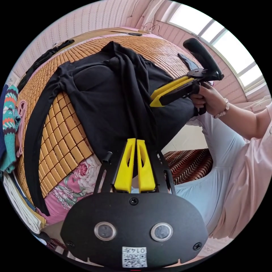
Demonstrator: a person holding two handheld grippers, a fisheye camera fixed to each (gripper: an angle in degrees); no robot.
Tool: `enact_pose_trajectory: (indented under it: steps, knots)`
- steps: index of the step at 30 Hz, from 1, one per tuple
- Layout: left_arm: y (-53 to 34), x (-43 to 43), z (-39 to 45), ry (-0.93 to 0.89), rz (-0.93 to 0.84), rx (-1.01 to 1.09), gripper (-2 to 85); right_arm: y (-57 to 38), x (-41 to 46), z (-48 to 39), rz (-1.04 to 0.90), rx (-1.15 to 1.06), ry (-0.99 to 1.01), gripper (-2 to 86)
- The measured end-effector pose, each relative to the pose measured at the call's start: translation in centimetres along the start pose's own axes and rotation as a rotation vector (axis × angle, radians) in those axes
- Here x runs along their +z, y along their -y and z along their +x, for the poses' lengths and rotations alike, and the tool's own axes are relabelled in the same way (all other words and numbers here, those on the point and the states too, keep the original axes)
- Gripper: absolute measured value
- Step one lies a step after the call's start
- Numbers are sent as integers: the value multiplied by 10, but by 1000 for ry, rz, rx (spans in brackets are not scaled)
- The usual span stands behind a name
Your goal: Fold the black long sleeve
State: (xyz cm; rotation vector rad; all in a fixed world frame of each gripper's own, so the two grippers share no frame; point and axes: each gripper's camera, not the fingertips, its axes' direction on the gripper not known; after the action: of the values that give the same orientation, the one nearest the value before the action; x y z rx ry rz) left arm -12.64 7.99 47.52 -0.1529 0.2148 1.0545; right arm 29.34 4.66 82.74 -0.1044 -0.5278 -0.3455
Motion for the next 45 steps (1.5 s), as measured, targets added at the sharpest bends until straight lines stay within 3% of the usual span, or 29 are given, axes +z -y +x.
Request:
enact_pose_trajectory:
  steps: [4, 12, 15, 19, 23, 27, 33, 36, 40, 43, 45]
  knots:
    - [-2, -16, -2, 7, 41, 6, -9, 3, -13, 7, 20, 58, 10, 13]
    - [-4, -14, -34, -7, 45, -136, 0, -14, -47, 9, 3, 20, -5, 11]
    - [-1, -17, -51, 9, 11, -210, 25, -12, -66, 14, 16, 1, -113, 23]
    - [22, -48, -72, 8, 116, -167, 39, -1, -116, 31, 141, -40, -330, 59]
    - [115, -66, -87, 63, 246, -35, 33, 27, -134, 59, 138, -13, -433, 89]
    - [238, -50, -101, -45, 343, 8, 37, 59, -128, 83, 140, 4, -490, 105]
    - [364, 11, -110, -24, 292, -20, 53, 67, -127, 118, 128, 22, -359, 19]
    - [399, 45, -115, -48, 168, -14, 1, 52, -149, 130, 196, 64, -317, 11]
    - [423, 54, -104, -46, 230, 19, -6, 35, -163, 144, 245, 123, -301, 10]
    - [437, 80, -90, 16, 146, 41, 0, 33, -159, 158, 215, 187, -286, 10]
    - [434, 70, -93, 16, 219, -19, 33, 29, -162, 163, 239, 210, -255, 10]
